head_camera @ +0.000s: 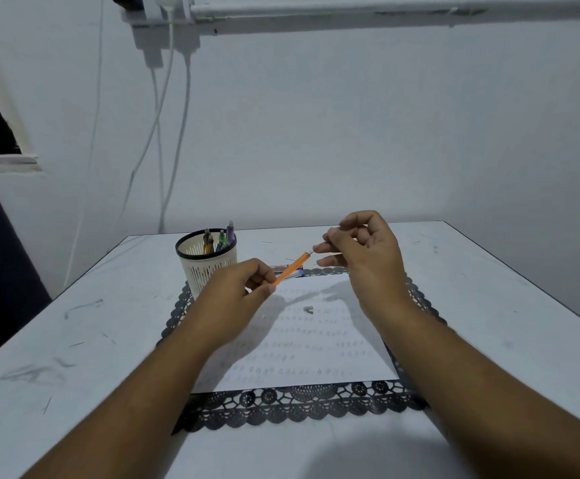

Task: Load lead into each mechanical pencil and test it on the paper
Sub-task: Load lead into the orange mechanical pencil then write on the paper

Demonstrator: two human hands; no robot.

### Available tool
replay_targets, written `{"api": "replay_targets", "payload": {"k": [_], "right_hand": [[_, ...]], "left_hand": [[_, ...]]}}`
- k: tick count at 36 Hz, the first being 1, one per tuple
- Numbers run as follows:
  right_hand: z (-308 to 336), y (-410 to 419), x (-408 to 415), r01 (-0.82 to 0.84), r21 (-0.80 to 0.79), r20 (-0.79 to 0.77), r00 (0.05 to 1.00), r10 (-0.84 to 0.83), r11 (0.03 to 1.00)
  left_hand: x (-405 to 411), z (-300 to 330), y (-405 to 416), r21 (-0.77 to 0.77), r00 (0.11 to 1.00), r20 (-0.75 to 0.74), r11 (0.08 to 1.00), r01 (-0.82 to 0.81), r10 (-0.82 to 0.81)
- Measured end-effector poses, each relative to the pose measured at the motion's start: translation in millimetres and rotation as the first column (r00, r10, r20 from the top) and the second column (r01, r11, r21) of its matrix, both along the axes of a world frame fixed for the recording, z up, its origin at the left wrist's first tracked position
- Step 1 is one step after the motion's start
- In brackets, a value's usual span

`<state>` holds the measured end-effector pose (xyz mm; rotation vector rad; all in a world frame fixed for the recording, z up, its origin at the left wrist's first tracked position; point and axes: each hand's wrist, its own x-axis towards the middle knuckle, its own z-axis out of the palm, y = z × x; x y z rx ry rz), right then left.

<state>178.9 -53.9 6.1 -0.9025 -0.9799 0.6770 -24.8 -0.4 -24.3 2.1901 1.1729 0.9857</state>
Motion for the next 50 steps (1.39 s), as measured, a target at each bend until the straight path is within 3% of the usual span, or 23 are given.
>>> {"api": "replay_targets", "payload": {"k": [33, 50], "right_hand": [[-6.7, -1.6, -0.3, 0.024, -0.001, 0.072, 0.997, -0.024, 1.0], [-25.5, 5.4, 3.8, 0.108, 0.058, 0.363, 0.924, -0.122, 0.992]], "left_hand": [[1.4, 3.0, -6.8, 0.006, 1.0, 0.015, 1.0, 0.017, -0.017], [2.9, -3.9, -0.9, -0.036, 0.998, 0.067, 0.999, 0.014, -0.012]]}}
